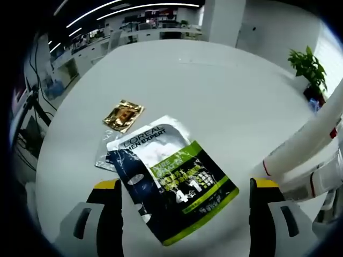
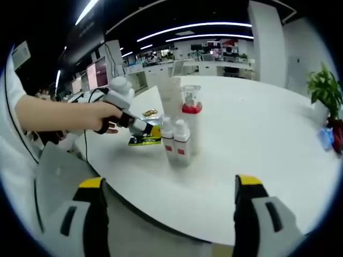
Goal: Arrange the skincare products in the storage area until every visible bottle or jar stands upright without overlapping.
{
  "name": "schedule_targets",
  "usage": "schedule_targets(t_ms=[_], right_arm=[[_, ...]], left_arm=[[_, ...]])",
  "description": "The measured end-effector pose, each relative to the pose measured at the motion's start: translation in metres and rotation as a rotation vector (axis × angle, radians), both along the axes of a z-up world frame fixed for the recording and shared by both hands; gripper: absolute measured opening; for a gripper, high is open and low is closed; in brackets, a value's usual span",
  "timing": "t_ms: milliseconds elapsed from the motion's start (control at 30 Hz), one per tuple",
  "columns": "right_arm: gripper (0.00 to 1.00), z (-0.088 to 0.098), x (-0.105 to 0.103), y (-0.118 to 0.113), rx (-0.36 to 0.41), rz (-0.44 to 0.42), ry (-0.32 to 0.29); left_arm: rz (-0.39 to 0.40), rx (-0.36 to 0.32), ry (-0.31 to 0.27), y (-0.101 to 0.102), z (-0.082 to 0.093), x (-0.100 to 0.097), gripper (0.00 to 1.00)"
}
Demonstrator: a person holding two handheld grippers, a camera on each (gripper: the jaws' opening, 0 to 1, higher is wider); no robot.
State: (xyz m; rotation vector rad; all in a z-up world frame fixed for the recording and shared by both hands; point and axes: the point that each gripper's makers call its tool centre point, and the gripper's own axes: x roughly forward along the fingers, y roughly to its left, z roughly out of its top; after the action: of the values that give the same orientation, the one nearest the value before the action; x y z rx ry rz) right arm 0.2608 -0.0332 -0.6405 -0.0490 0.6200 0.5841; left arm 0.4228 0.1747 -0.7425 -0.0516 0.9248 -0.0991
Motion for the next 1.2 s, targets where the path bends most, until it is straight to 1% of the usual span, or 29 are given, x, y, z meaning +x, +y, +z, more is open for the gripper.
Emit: schedule_targets(t_ms=[100,167,267,367,400,500,533,567,667,933,1000,1033,1100,1200], right_arm=[[0.99,-0.001,0.001,-0.001,0.000,-0.007,0.004],[0.99,-0.002,0.001,-0.002,-0.004,-0.009,0.007],[0.99,-0.002,0.001,-0.002,-0.004,-0.014,0.010],[0.99,-0.002,0.002,-0.004,-0.001,-0.023,0.012],[0.99,-0.002,0.002,-0.004,0.000,-0.026,0.014],[0.99,-0.003,0.002,-0.004,-0.001,-0.029,0.016],[0.99,-0.003,0.002,-0.005,-0.003,-0.029,0.017],[0.99,-0.003,0.002,-0.004,-0.004,-0.030,0.018],[0.99,-0.004,0.002,-0.005,-0.003,-0.033,0.019],[0.98,-0.004,0.002,-0.005,-0.002,-0.036,0.022],[0.98,-0.004,0.002,-0.005,-0.002,-0.036,0.022],[0.98,-0.004,0.002,-0.005,-0.001,-0.036,0.022],[0.98,-0.004,0.002,-0.005,0.000,-0.036,0.022],[0.98,-0.004,0.002,-0.005,-0.002,-0.035,0.022]], left_arm=[[0.064,0.035,-0.002,0.007,-0.002,0.010,0.97],[0.097,0.057,-0.008,0.010,-0.002,0.013,0.97],[0.134,0.086,0.012,0.014,-0.006,0.012,0.97],[0.190,0.087,0.024,0.019,-0.010,0.012,0.97],[0.209,0.079,0.027,0.021,-0.013,0.014,0.97],[0.236,0.070,0.049,0.022,-0.017,0.012,0.97],[0.261,0.070,0.037,0.025,-0.016,0.014,0.97],[0.255,0.064,0.050,0.025,-0.018,0.013,0.97],[0.254,0.070,0.037,0.024,-0.014,0.012,0.97],[0.240,0.073,0.029,0.022,-0.012,0.012,0.96],[0.230,0.074,0.019,0.020,-0.010,0.012,0.92],[0.226,0.072,0.013,0.019,-0.009,0.012,0.87],[0.213,0.073,-0.004,0.019,-0.006,0.014,0.80],[0.212,0.073,-0.003,0.020,-0.006,0.013,0.78]])
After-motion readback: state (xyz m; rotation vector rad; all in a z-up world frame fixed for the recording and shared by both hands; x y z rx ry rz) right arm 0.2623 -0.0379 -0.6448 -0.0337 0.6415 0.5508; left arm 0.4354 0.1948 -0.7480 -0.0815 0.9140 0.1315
